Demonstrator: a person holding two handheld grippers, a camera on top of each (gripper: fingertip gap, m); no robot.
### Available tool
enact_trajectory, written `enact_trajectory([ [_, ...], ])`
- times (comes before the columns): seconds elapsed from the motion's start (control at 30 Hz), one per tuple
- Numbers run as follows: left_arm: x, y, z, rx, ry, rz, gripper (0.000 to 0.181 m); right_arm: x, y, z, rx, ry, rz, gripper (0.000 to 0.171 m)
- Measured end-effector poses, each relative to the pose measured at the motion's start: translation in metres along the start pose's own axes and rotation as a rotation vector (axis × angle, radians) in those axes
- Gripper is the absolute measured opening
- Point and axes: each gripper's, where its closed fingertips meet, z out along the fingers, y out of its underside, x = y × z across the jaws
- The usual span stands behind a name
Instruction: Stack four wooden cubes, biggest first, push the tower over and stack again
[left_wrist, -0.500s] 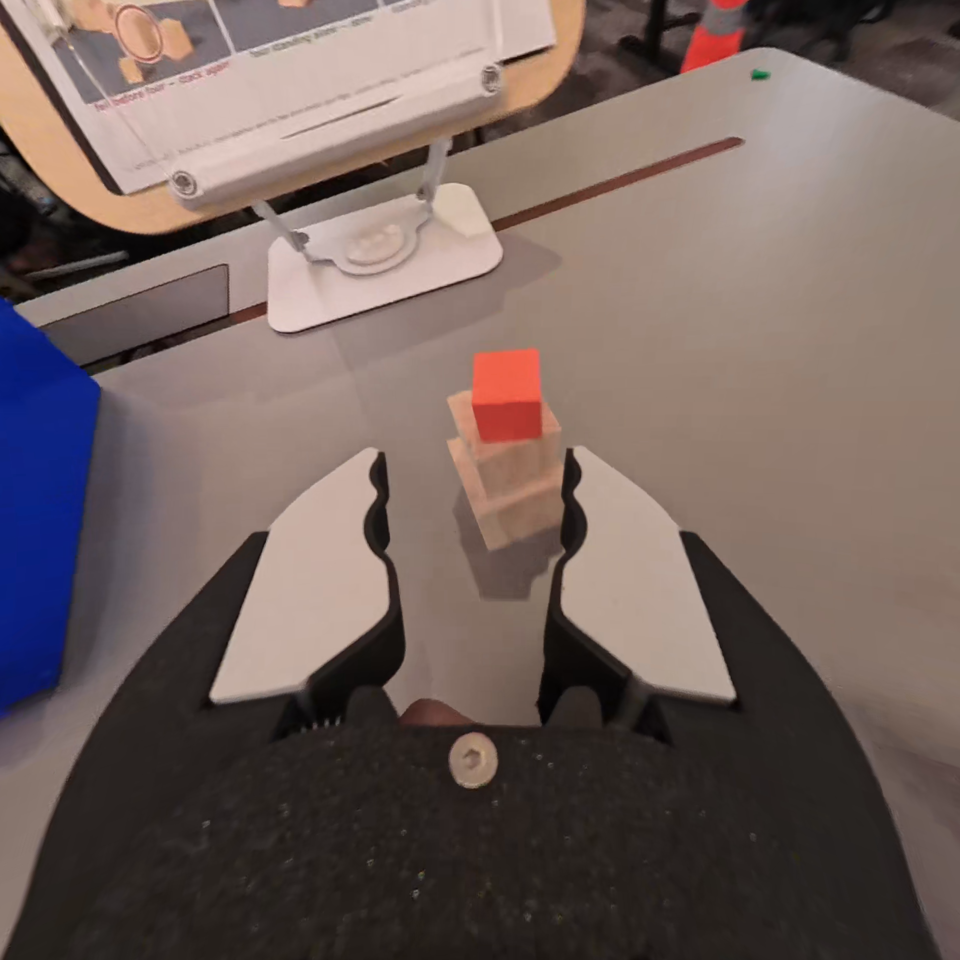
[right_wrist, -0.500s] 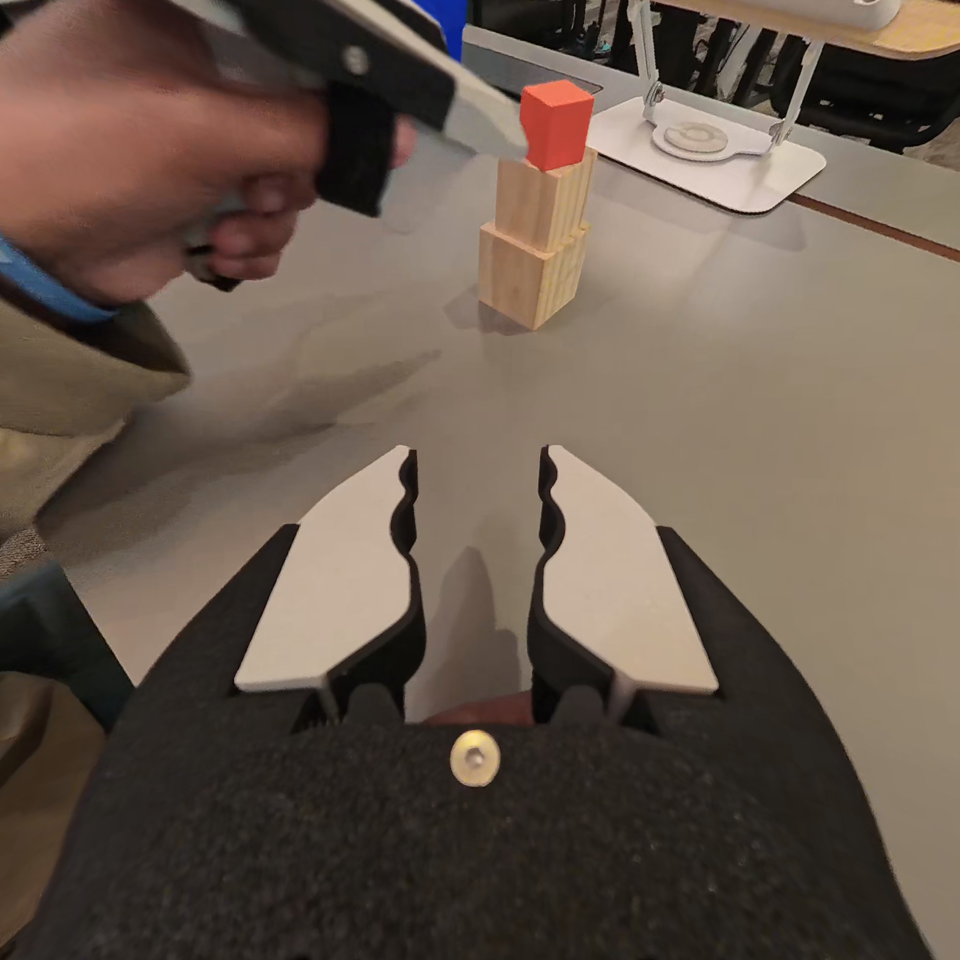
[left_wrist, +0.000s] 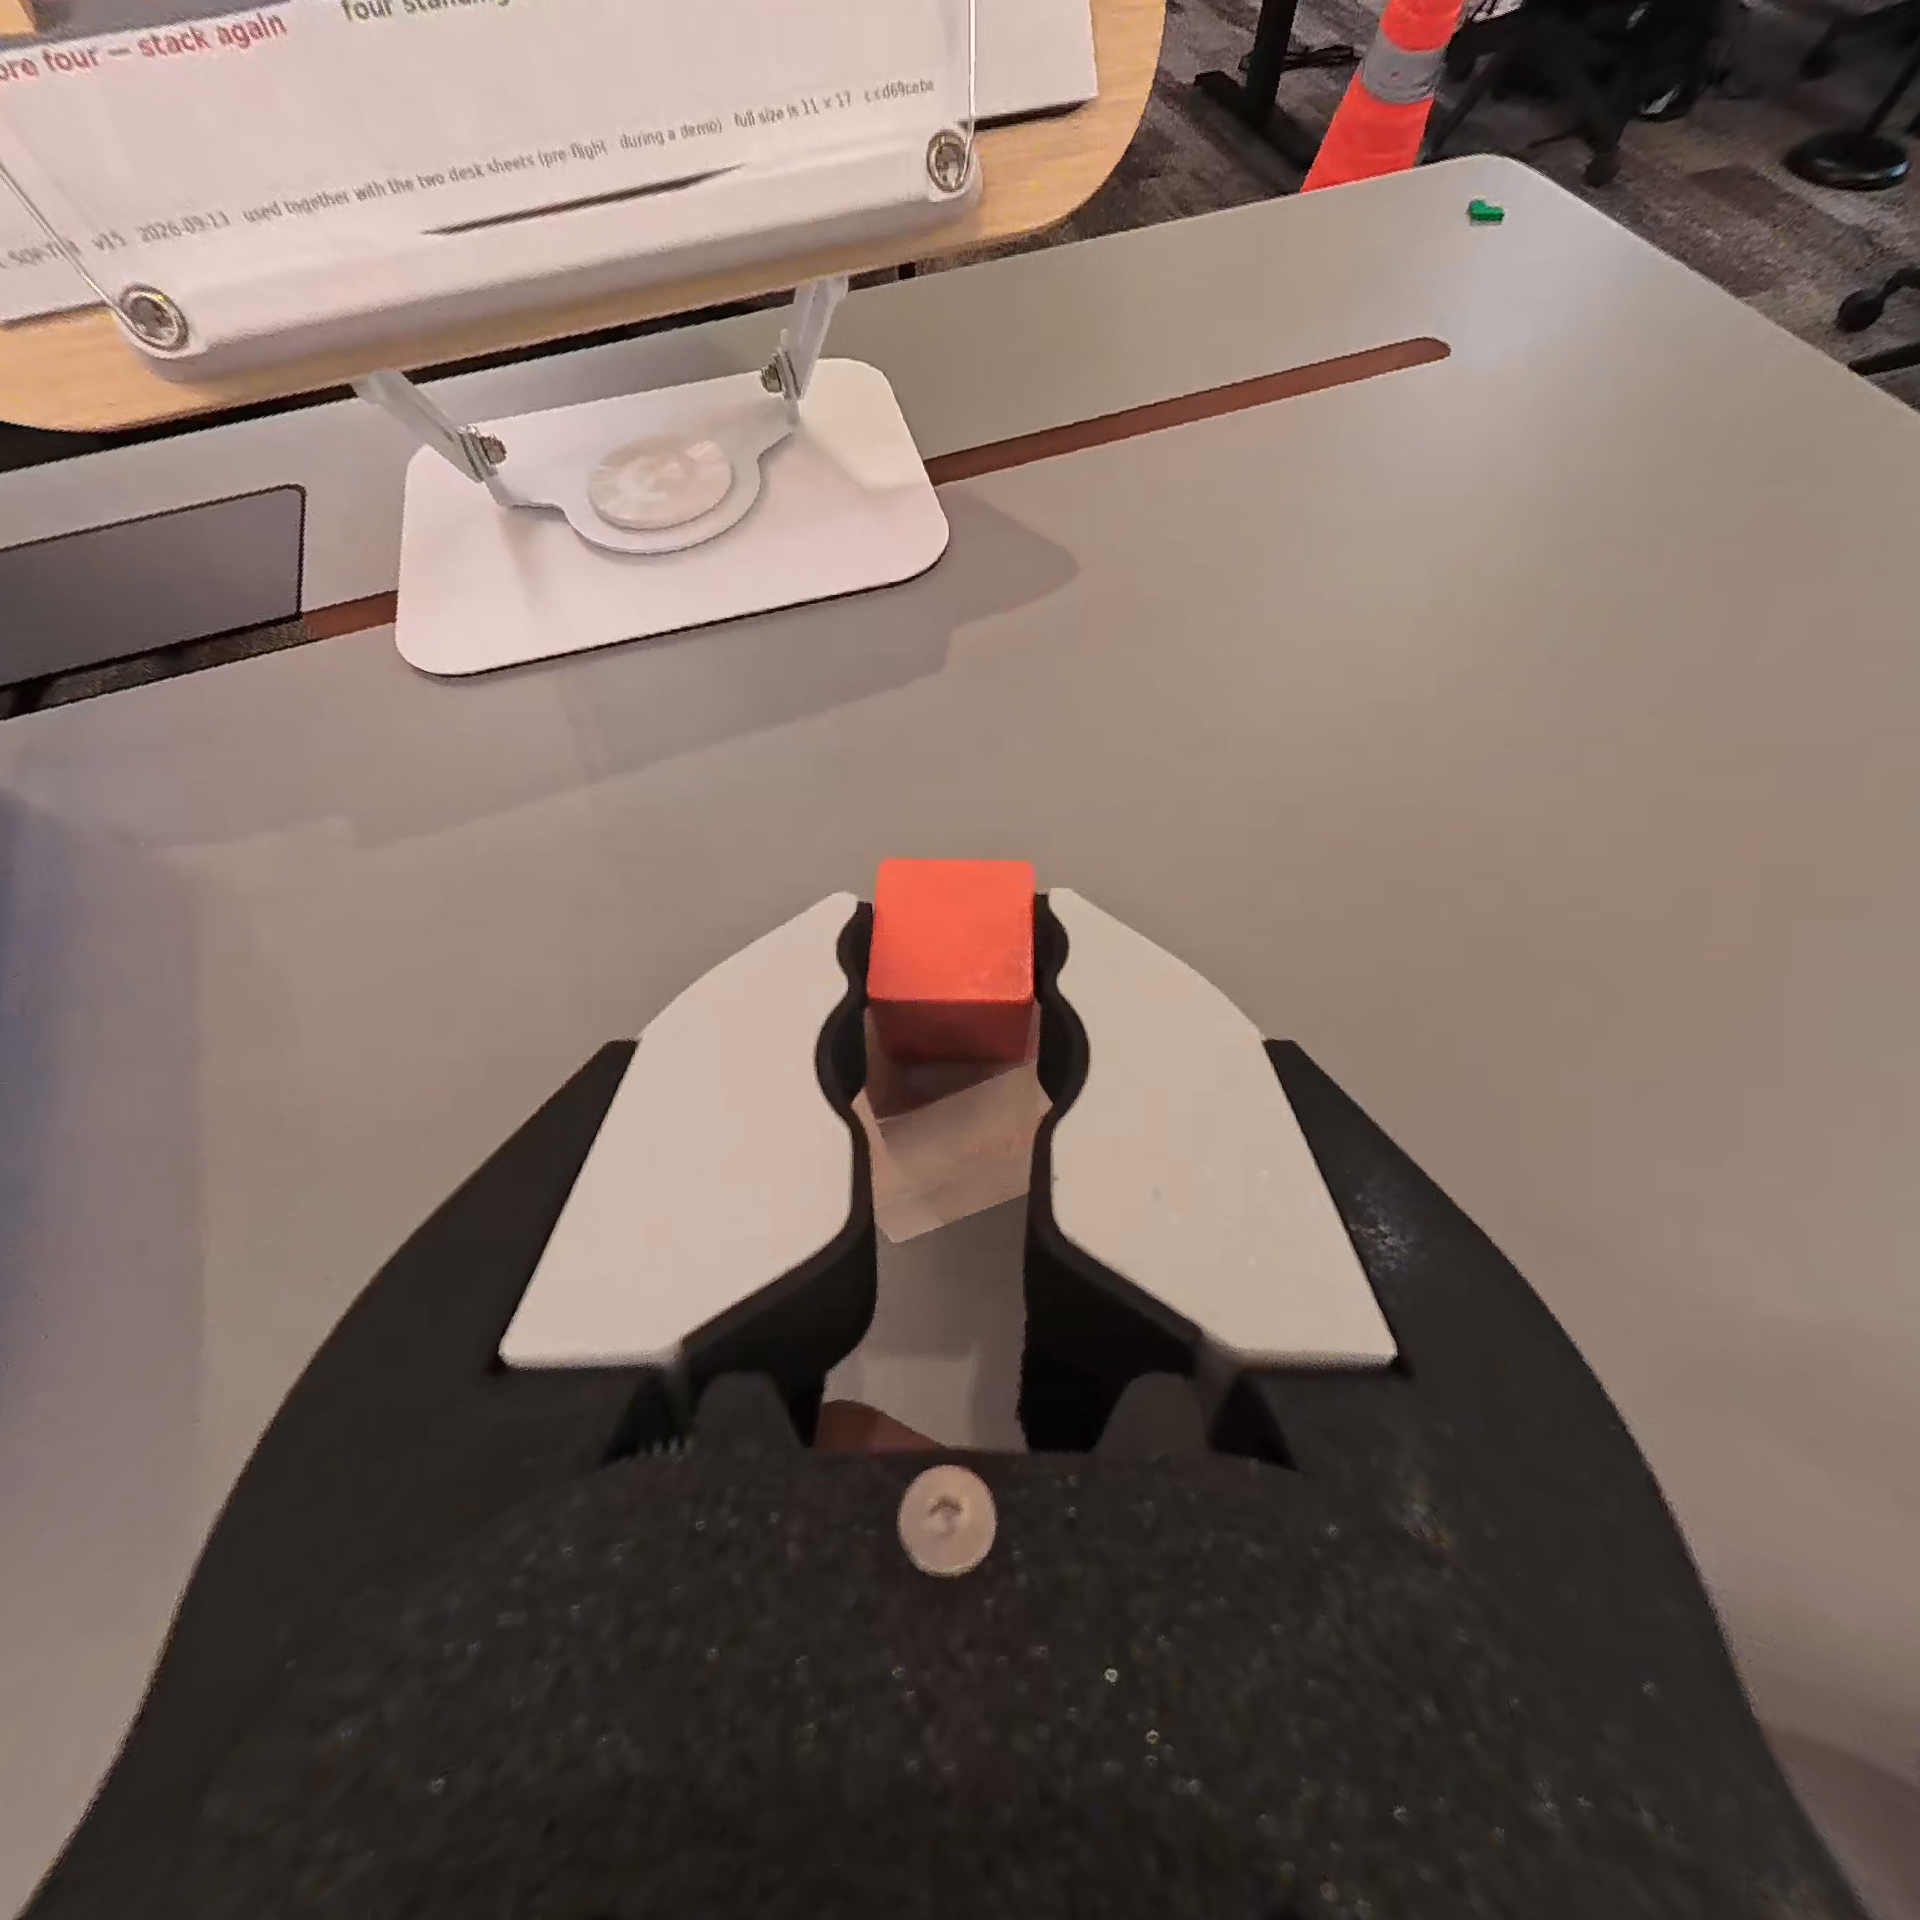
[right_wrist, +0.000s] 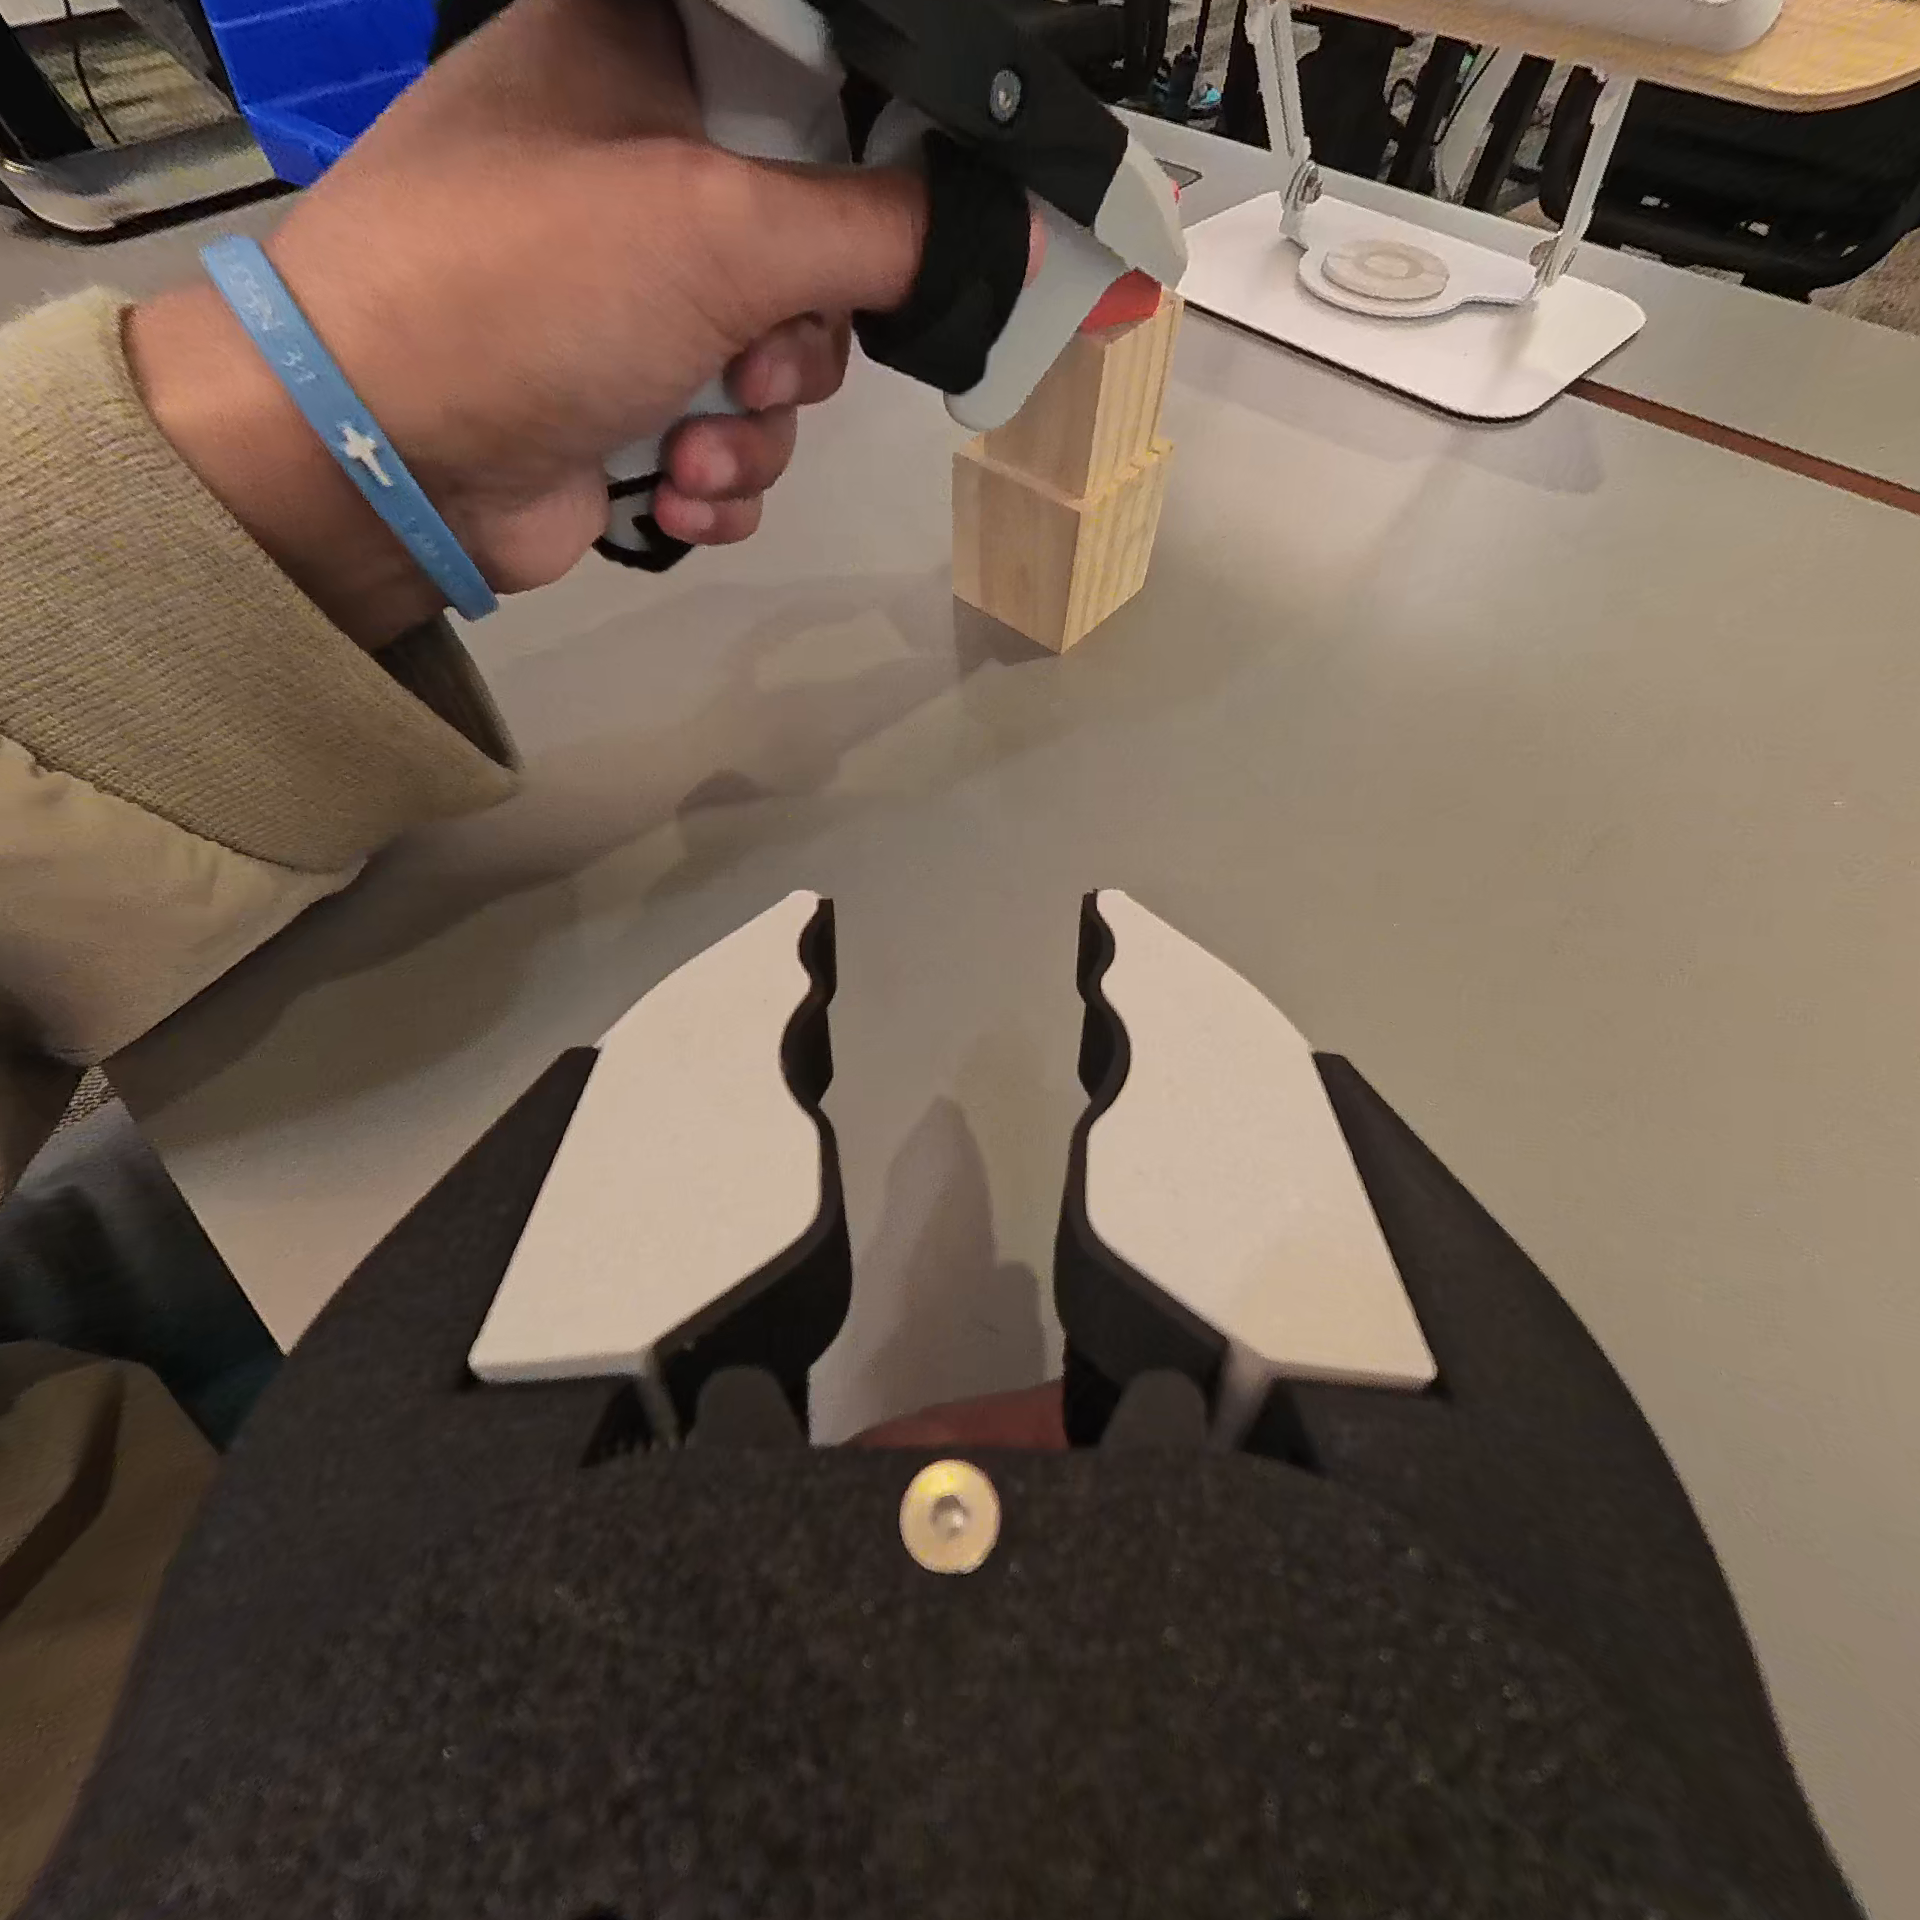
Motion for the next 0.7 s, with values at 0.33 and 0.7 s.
enact_trajectory([
  [0.33,-0.100,-0.037,-0.104,0.150,-0.110,0.097,0.028,-0.008,0.004,0.005,-0.011,-0.026,0.004,0.044],
  [0.7,-0.333,0.010,-0.066,-0.234,-0.084,0.004,0.029,-0.007,0.002,0.007,-0.017,-0.017,-0.004,0.044],
])
